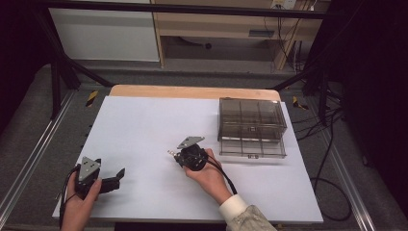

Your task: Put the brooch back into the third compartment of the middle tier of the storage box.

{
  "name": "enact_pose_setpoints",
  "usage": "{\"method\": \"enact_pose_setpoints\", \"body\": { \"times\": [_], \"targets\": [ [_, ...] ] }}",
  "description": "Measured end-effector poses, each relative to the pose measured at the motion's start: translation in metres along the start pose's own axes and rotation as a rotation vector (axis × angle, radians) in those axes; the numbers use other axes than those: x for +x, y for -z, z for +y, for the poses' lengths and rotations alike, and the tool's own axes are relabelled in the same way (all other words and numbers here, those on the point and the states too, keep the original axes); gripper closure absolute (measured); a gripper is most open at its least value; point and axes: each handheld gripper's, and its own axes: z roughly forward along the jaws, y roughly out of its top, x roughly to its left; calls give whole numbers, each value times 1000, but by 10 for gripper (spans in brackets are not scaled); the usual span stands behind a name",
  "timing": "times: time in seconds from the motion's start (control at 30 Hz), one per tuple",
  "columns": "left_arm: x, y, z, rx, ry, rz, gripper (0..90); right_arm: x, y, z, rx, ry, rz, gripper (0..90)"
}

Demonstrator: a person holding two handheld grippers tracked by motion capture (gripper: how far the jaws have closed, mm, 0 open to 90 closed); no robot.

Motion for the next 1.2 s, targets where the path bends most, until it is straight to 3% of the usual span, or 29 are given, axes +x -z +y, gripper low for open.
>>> {"method": "enact_pose_setpoints", "body": {
  "times": [0.07, 0.17, 0.33, 0.57, 0.87, 1.2],
  "targets": [
    [0, 0, 0, -4, 2, -6, 57, -2, 8, 0, -12, -10, -3, 807],
    [1, 1, 1, -6, -6, -47, 53, -4, 19, 1, -39, -12, -3, 807],
    [2, 0, 0, -12, -5, -19, 45, -8, 34, -2, -62, -26, -16, 807],
    [4, 2, 1, -39, 32, 4, 79, -18, 58, -1, -122, -48, -31, 807],
    [5, 3, -1, -43, 35, -2, 77, -29, 87, -9, -150, -75, -88, 806],
    [5, 4, 0, -46, 45, 13, 76, -46, 107, -12, -185, -117, -137, 807]
  ]
}}
